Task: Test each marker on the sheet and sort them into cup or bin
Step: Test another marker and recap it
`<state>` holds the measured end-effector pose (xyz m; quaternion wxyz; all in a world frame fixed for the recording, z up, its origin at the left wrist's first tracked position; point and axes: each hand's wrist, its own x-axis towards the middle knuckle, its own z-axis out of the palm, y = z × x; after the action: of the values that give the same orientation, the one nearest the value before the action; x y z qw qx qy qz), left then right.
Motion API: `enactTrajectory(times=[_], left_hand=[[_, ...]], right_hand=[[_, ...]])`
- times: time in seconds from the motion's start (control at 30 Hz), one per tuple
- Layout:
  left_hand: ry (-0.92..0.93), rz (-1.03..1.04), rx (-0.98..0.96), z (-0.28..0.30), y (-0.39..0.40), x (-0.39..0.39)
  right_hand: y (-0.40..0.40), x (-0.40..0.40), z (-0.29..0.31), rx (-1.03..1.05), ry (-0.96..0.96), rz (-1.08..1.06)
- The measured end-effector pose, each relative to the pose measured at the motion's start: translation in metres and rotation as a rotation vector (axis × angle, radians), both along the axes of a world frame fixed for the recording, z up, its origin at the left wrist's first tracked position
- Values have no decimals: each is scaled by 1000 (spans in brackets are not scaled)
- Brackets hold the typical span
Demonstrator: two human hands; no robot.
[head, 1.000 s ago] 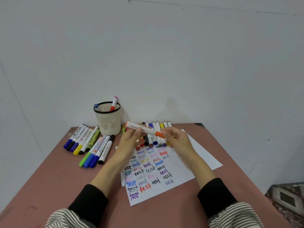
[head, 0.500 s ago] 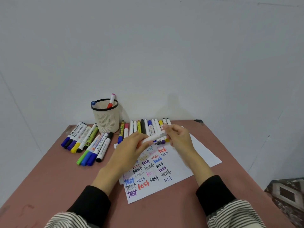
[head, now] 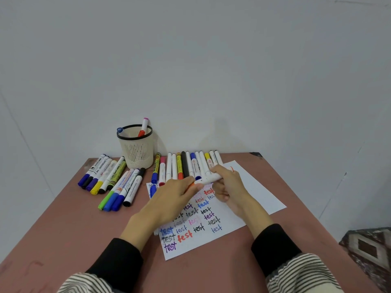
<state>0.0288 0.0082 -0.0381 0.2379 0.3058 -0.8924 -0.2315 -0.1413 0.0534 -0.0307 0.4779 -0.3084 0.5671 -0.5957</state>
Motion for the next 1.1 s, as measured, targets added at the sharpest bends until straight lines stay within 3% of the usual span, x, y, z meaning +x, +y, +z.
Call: enactTrajectory(times=[0.2, 0.3, 0.47, 0.67, 0.77, 0.93, 1.1], left_hand=[[50, -41, 123, -1, 10, -7], [73, -1, 22, -3, 11, -8], [8, 20, -74, -5, 5, -3], [264, 149, 80, -6, -2, -2], [343, 251, 73, -7, -5, 1], [126, 422, -50, -10, -8, 6], [124, 444, -39, -12, -7, 5]], right_hand=[[4, -3, 4, -86, -111, -2], [5, -3, 6, -80, -143, 37], [4, 5, 6, -25, 7, 111], [7, -16, 10, -263, -153, -139], [7, -16, 4, -205, 46, -133], [7, -8, -6, -168, 351, -60], [10, 1, -13, -109, 530, -8]])
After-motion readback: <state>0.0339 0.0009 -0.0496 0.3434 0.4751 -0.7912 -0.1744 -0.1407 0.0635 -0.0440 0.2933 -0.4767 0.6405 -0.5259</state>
